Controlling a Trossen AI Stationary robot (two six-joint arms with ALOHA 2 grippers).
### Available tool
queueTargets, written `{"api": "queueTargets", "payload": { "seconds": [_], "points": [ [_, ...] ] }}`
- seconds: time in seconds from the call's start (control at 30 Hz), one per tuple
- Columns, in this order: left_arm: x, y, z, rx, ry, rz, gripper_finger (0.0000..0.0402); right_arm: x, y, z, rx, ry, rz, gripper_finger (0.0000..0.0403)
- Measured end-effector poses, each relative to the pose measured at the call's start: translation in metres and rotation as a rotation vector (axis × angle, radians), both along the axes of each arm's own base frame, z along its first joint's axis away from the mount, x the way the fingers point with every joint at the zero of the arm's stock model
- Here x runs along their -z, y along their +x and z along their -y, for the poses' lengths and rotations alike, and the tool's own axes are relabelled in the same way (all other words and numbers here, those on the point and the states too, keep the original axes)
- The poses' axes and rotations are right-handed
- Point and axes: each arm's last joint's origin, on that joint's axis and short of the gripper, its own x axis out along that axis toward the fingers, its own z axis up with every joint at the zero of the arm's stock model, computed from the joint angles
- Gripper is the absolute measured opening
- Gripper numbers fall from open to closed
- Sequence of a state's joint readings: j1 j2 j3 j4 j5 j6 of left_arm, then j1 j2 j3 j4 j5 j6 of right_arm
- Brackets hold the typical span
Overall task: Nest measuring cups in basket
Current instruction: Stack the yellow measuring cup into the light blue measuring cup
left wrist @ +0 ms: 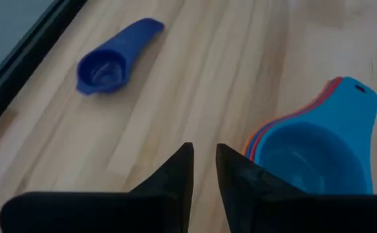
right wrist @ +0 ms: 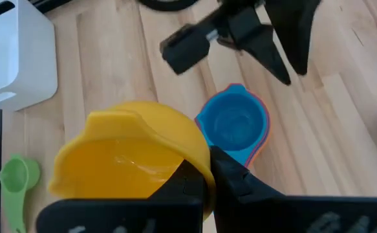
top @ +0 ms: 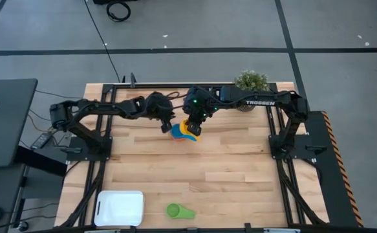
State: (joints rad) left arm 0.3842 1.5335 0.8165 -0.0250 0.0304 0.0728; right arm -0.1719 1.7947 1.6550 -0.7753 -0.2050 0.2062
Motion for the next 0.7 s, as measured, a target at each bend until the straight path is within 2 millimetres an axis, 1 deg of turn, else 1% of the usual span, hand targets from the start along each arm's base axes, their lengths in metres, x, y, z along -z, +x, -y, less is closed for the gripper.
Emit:
{"api": "queueTargets", "payload": {
  "seconds": [0.17, 0.3, 0.5, 0.7],
  "points": [
    [0.001, 0.022, -0.007, 0.070, 0.008, -0.044, 0.0075, 0.001, -0.001, 0.000, -0.001, 0.004, -0.012, 0.0010],
    [0.011, 0.033, -0.011, 0.109, -0.008, -0.125, 0.0075, 0.001, -0.001, 0.000, 0.000, 0.005, -0.017, 0.0010],
    [0.025, 0.036, -0.009, 0.156, -0.087, -0.200, 0.0075, 0.001, -0.002, 0.000, 0.000, 0.006, -0.026, 0.0010],
    [0.027, 0.038, 0.004, 0.217, -0.129, -0.215, 0.0075, 0.002, -0.003, 0.000, 0.000, 0.008, -0.031, 0.0010]
  ]
}}
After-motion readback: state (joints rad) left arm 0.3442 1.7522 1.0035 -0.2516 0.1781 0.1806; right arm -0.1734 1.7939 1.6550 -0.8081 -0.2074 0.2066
